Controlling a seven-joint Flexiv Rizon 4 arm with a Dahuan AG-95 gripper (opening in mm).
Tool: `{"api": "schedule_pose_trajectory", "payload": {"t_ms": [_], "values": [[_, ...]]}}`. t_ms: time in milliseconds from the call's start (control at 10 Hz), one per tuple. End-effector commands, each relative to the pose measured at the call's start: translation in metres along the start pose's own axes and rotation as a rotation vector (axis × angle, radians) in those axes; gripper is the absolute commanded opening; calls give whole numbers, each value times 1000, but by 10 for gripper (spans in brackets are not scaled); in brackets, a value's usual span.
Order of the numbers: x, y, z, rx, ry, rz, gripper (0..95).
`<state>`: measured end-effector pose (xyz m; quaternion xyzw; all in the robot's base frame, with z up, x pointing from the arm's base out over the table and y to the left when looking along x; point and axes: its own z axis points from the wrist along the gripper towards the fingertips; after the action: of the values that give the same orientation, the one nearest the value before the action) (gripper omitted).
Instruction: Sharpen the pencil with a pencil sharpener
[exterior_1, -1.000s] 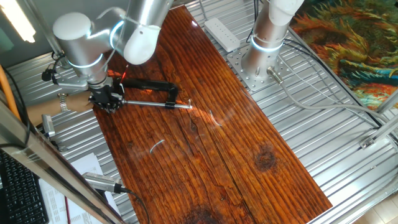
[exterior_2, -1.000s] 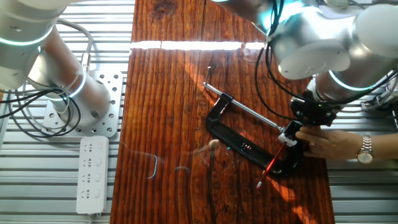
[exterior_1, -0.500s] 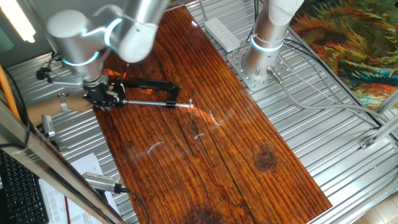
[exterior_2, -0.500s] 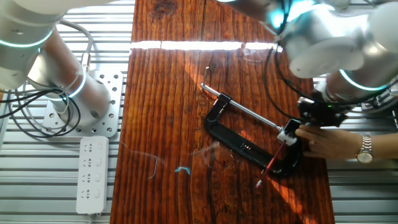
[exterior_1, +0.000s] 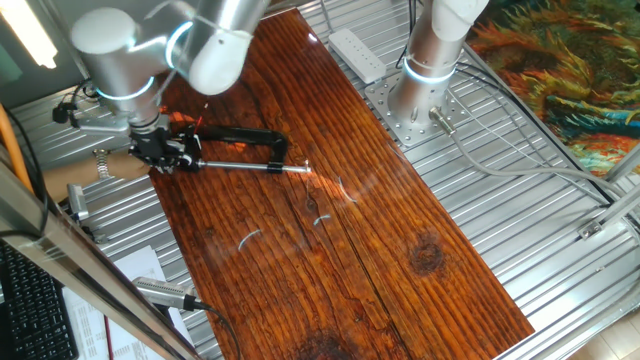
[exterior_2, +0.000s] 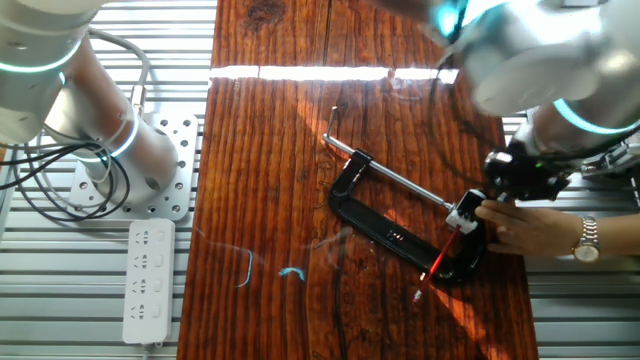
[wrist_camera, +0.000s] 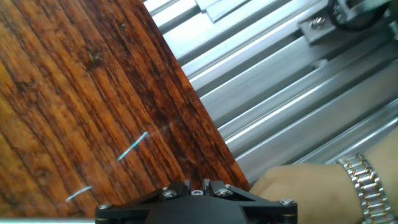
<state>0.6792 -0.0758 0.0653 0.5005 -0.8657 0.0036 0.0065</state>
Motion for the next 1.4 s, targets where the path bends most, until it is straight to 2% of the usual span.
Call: {"api": "schedule_pose_trajectory", "payload": {"t_ms": [100,300,600,700,1000,1200,1300,1400], "values": [[-6,-6,-3,-24,28,2,0],[-5,-6,-3,-56,35,14,0],[-7,-5,-11,-51,21,49,0],[-8,-5,-15,-63,24,59,0],[-6,-4,-14,-71,27,59,0],[-7,-4,-21,-72,22,61,380],[-8,-3,-22,-77,15,61,380],[-9,-3,-29,-69,29,64,380]]}}
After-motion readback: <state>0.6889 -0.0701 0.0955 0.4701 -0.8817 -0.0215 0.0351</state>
